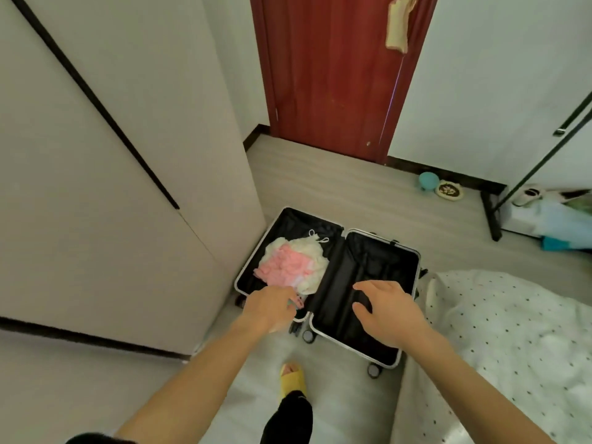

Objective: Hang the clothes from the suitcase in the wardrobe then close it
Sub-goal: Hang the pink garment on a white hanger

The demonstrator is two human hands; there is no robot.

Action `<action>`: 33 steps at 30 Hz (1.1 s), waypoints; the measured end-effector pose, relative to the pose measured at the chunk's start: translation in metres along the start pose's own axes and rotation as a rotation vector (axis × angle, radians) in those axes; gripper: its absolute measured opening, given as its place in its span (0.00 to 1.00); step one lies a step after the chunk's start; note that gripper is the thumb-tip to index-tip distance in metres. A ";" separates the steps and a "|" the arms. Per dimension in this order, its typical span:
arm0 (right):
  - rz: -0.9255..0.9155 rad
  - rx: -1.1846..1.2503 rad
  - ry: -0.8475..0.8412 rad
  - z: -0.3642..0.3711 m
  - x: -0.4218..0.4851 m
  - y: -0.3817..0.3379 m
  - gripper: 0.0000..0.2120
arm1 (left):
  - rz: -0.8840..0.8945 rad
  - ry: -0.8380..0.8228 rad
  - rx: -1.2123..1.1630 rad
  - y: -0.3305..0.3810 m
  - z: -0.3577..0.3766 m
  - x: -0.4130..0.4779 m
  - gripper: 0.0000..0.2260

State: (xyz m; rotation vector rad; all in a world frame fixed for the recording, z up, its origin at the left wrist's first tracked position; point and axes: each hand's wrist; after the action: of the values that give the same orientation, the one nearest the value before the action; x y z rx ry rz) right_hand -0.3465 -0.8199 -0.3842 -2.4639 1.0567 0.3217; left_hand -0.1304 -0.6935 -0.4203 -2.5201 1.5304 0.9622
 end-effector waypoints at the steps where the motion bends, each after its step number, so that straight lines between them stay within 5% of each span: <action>1: 0.017 -0.013 0.002 0.000 0.020 0.005 0.23 | -0.005 -0.027 -0.012 -0.005 -0.002 0.027 0.12; 12: 0.112 -0.042 -0.101 0.071 0.254 0.061 0.26 | -0.209 -0.175 -0.292 -0.078 0.051 0.259 0.10; 21: 0.048 -0.116 -0.289 0.326 0.449 0.136 0.31 | -0.548 -0.266 -0.524 -0.171 0.281 0.438 0.24; 28: -0.226 -0.352 -0.387 0.514 0.528 0.188 0.31 | -0.606 -0.191 -0.683 -0.207 0.429 0.554 0.21; 33: -0.336 -0.347 -0.307 0.562 0.547 0.204 0.30 | -0.762 0.010 -0.982 -0.223 0.474 0.603 0.13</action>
State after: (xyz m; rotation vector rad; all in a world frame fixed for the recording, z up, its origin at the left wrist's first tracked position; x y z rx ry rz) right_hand -0.1455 -1.0199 -1.1434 -2.7161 0.4801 0.7977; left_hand 0.0148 -0.8942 -1.1796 -3.1883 -0.1177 1.7624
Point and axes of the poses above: each hand's wrist, its own x-axis towards the middle knuckle, its own z-axis out of the palm, y = z × x, and after that the axes turned 1 degree about z, right-handed
